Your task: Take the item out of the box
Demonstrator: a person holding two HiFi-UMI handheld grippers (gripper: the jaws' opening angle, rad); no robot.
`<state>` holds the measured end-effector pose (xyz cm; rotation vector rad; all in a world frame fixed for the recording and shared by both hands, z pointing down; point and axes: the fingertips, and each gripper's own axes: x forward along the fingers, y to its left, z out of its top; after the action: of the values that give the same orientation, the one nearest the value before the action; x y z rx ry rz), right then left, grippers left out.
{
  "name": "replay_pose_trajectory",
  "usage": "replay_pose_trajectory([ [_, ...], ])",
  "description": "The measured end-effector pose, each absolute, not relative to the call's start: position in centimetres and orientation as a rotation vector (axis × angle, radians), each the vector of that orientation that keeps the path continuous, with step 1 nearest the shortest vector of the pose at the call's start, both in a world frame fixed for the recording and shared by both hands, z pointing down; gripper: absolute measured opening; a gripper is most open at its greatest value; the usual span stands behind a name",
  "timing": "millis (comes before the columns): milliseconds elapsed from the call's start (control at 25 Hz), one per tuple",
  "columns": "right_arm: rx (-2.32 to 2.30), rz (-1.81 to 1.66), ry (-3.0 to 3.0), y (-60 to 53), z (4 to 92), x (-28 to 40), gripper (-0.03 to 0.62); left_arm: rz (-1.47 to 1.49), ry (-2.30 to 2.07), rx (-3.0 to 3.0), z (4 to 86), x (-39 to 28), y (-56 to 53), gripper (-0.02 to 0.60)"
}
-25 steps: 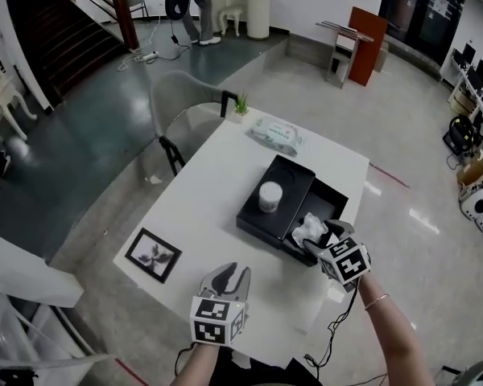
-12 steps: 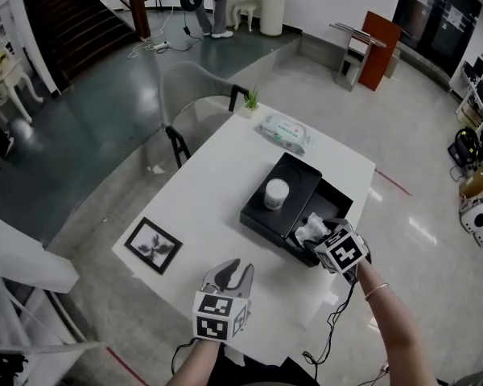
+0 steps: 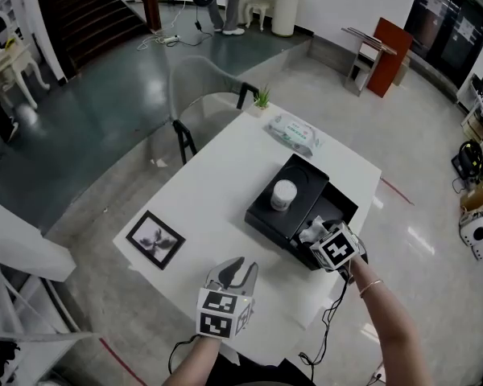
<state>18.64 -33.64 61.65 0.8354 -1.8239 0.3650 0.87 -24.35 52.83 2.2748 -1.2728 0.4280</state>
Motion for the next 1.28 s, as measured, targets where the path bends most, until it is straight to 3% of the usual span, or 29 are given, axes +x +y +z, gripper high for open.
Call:
replay_pose_trajectory([
  [520, 0.757, 0.312, -1.712, -33.2, 62.6, 19.1, 0.274, 0.424, -1.252, 2.27, 53.3, 1.1, -24.5, 0.086],
  [1280, 0.866, 0.257, -1.737, -33.0, 61.4, 19.2, 0.144, 0.425, -1.25, 2.275, 52.8, 0.8, -24.6, 0.086],
])
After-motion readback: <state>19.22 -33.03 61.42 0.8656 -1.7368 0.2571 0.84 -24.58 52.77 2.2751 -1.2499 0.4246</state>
